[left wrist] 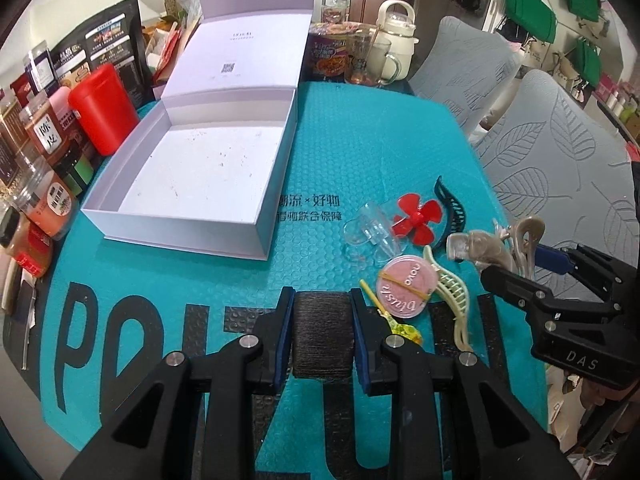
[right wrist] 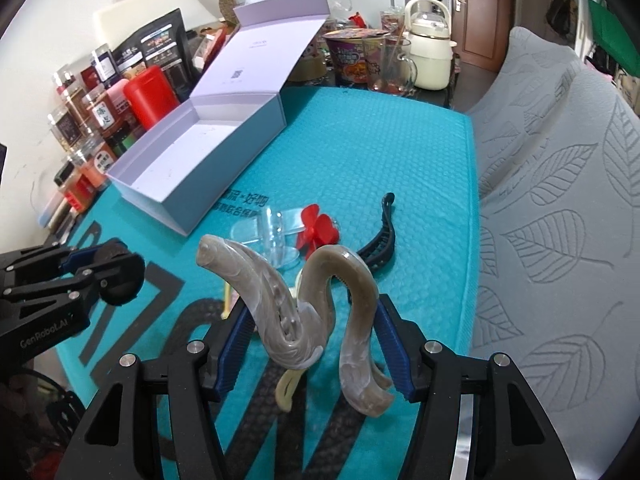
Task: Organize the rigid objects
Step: 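Lift the beige S-shaped clip with the right gripper and carry it into the white box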
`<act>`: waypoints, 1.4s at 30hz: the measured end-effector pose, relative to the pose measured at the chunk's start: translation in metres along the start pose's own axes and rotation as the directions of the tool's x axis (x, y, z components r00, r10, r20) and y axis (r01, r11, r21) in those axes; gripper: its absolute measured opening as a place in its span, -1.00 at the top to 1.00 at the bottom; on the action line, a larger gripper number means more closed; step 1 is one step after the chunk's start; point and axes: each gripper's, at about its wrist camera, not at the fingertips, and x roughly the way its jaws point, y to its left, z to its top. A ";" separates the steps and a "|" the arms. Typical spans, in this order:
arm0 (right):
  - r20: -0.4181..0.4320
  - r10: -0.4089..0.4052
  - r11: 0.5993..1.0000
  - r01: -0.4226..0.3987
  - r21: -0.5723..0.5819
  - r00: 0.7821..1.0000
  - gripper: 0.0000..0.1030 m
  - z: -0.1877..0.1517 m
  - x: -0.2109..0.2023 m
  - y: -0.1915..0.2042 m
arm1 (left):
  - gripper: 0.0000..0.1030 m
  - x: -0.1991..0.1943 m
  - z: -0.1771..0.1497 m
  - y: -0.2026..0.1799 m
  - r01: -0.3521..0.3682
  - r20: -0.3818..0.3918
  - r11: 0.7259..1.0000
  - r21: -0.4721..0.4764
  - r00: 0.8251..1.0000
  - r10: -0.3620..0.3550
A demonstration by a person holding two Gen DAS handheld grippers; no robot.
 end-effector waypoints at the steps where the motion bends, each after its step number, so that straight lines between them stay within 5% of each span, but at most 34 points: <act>1: 0.002 0.001 1.000 -0.001 0.000 1.000 -0.16 -0.001 -0.006 0.001 | 0.50 -0.005 0.000 -0.001 0.001 0.005 1.000 0.000 1.000 -0.001; 20: 0.043 0.066 0.997 -0.064 -0.048 0.997 -0.16 -0.006 -0.085 0.025 | 0.50 -0.096 -0.002 -0.021 -0.003 0.092 1.000 0.006 0.996 0.002; 42: 0.100 0.042 0.999 -0.045 0.023 0.994 -0.16 0.012 -0.106 0.083 | 0.50 -0.120 0.024 0.030 0.057 0.134 0.993 0.100 0.988 -0.071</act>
